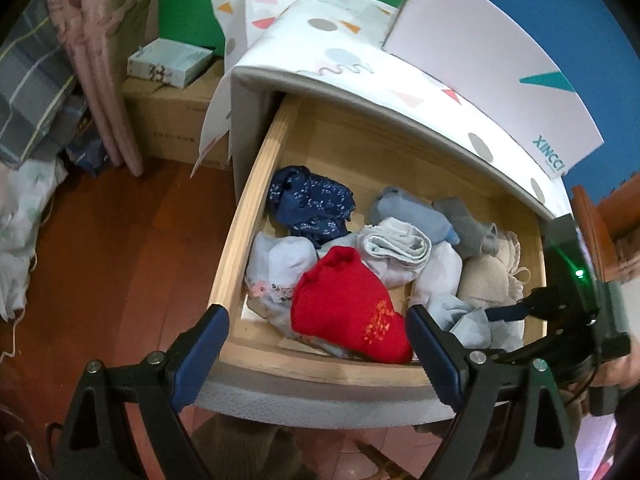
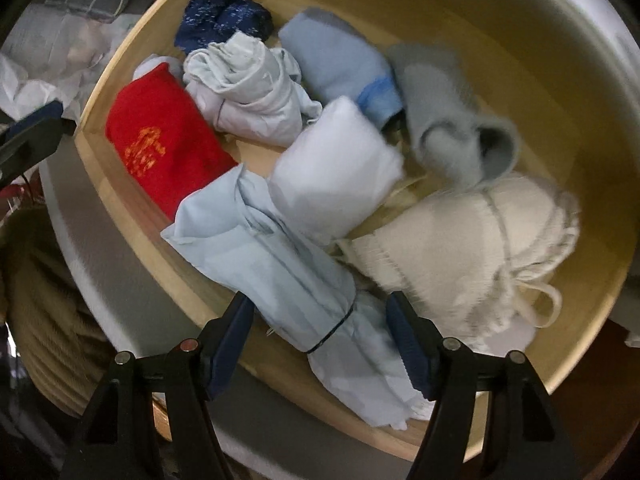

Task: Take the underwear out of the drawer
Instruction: 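Reach the right tool into the drawer toward the light blue rolled garment, then close the right tool on the light blue garment and lift it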

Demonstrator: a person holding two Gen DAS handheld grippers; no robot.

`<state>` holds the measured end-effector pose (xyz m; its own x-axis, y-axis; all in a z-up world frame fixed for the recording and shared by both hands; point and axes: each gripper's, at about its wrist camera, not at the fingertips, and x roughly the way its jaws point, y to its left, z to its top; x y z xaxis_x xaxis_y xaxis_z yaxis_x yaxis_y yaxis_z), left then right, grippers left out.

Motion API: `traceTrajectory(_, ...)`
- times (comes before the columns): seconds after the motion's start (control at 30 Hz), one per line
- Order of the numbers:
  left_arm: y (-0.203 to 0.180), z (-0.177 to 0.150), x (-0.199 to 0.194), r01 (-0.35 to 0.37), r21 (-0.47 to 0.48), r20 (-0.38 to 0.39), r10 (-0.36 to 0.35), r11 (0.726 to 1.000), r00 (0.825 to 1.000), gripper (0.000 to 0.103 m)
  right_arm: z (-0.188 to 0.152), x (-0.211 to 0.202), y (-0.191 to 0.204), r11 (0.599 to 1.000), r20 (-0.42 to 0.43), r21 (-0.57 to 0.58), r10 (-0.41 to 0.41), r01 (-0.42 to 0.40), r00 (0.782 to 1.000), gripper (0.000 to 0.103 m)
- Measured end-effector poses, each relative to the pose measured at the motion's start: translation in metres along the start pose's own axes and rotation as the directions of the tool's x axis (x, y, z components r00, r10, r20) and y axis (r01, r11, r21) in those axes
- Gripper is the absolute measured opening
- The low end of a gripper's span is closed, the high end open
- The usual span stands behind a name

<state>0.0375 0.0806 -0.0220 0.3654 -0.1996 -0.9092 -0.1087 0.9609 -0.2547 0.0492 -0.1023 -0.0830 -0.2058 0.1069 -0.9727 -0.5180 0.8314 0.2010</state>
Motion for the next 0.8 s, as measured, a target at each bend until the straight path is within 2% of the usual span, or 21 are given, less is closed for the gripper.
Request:
traceTrajectory(0.2,0.003,0.000,0.003,0.006,-0.026,-0.016,-0.006,1.000,1.000,0.092,0.013,0.023,-0.008,0.994,-0.023,0.084,0.074,-0.072,0.997,0.072)
traceTrajectory(0.3,0.003,0.000,0.003,0.000,-0.025,-0.018,-0.001,1.000,1.000,0.092,0.014,0.033,-0.008,0.990,-0.008,0.117,0.075,-0.073,0.997,0.071)
traceTrajectory(0.53,0.006,0.001,0.004,0.005,-0.046,-0.021,-0.006,0.999,1.000,0.092,0.007,0.029,0.011,0.996,0.083,0.084,0.008,-0.015,0.996,0.042)
traceTrajectory(0.8,0.011,0.001,0.003,0.021,-0.069,-0.015,-0.022,0.997,1.000,0.092,-0.007,0.016,0.017,0.990,0.189,0.138,-0.027,0.001,0.982,0.035)
